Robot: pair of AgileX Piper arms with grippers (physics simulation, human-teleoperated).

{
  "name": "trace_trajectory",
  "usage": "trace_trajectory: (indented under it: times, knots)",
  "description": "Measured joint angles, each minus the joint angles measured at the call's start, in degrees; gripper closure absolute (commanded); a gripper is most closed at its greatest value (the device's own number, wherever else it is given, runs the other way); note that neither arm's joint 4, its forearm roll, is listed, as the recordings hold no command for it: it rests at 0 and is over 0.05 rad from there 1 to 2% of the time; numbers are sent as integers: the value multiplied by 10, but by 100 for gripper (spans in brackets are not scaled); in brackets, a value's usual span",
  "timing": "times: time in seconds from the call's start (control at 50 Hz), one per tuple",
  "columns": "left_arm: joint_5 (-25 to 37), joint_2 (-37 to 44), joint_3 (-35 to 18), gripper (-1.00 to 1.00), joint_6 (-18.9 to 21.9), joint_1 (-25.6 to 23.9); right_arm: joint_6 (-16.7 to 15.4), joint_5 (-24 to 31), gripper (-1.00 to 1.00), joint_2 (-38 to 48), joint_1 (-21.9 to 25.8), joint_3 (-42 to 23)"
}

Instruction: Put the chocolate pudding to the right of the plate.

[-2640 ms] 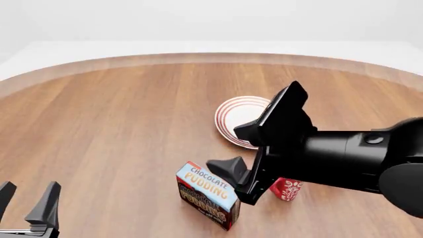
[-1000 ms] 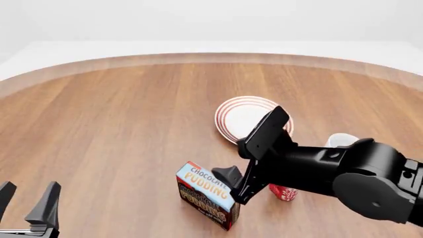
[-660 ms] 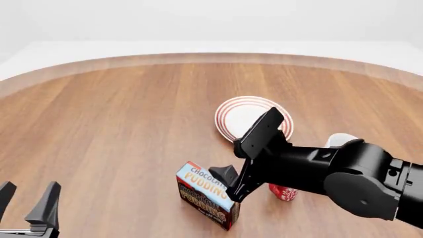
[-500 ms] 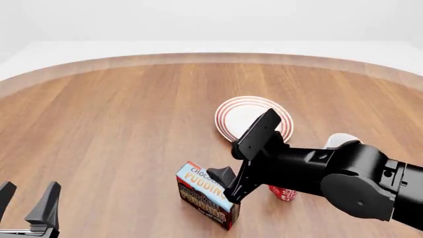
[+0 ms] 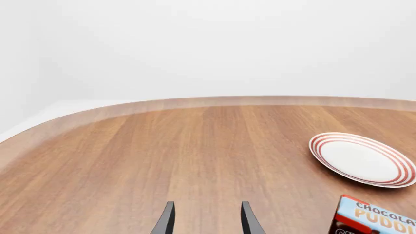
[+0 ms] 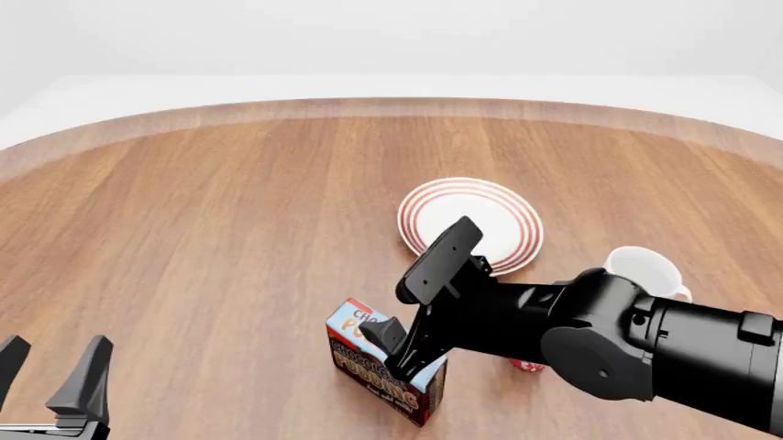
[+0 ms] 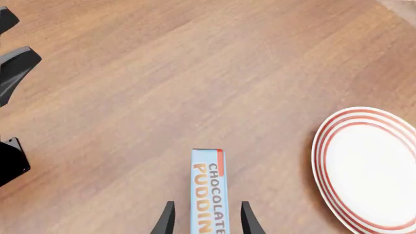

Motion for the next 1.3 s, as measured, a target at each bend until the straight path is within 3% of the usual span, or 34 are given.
trace_trajectory:
  times: [1.3]
  knots:
    - [0,0,0,-100,0,0,38,-108,-100,93,-16,59]
